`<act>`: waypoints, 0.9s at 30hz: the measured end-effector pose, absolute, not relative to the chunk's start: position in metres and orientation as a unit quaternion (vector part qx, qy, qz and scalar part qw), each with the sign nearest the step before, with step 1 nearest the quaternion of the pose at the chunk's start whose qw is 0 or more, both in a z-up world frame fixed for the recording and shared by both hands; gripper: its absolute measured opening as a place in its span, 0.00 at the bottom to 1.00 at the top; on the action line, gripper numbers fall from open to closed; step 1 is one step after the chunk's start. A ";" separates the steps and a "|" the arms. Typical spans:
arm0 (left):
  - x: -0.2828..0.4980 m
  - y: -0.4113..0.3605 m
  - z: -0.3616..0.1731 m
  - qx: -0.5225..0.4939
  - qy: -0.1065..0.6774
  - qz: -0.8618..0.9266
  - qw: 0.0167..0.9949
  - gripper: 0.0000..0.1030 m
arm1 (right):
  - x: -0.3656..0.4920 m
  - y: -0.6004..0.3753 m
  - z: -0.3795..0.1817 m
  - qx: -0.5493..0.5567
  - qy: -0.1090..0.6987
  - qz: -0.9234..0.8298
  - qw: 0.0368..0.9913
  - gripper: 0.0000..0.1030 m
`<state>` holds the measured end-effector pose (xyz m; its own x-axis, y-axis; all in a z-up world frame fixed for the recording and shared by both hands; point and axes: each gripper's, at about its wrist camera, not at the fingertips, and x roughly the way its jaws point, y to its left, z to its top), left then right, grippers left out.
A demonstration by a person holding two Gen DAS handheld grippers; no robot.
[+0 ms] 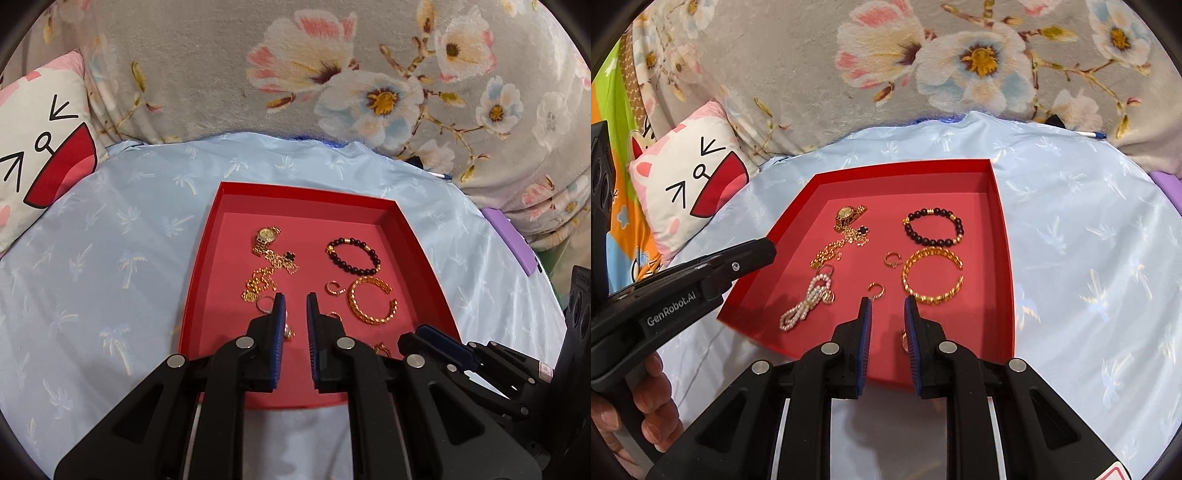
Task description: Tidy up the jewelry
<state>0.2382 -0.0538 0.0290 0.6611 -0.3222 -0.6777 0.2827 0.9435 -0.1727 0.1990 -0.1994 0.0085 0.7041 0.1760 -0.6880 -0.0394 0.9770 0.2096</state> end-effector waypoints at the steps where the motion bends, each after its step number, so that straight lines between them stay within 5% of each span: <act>1: 0.236 -0.055 0.029 -0.025 0.377 -0.167 0.911 0.10 | 0.196 -0.199 0.009 0.091 0.380 0.058 0.919 0.17; 27: 0.215 -0.059 0.005 -0.024 0.399 -0.171 0.901 0.10 | 0.184 -0.183 0.005 0.092 0.387 0.073 0.914 0.19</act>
